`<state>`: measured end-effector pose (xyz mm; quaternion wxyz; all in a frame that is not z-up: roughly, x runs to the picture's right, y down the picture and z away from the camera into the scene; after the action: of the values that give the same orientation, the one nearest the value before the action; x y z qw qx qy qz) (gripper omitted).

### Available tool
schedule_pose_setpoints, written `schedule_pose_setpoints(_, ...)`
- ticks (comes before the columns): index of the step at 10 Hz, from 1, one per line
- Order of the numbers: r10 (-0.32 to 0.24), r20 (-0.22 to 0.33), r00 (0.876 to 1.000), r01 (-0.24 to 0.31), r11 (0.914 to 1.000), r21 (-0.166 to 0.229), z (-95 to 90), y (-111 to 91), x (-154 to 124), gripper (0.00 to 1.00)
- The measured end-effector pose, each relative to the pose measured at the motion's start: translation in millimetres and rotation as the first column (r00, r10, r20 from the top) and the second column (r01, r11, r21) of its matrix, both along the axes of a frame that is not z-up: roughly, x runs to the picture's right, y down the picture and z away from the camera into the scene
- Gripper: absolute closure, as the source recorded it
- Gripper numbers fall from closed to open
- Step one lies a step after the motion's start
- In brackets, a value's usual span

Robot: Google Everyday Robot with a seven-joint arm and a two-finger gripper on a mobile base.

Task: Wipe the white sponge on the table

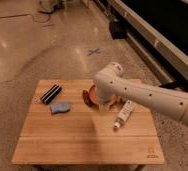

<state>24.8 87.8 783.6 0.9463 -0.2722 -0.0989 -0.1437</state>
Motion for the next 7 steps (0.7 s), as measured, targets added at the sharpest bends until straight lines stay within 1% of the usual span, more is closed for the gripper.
schedule_pose_setpoints(1,-0.019,0.009,1.0,0.019,0.9996,-0.019,9.7,3.1,-11.8,0.35)
schedule_pose_setpoints(3,-0.049,0.023,0.999,0.05,0.9978,-0.044,25.1,5.8,-34.3,0.35)
schedule_pose_setpoints(5,-0.07,0.042,0.997,0.072,0.996,-0.053,33.7,7.5,-56.6,0.35)
schedule_pose_setpoints(7,-0.084,0.072,0.994,0.088,0.9949,-0.05,41.5,7.9,-83.7,0.35)
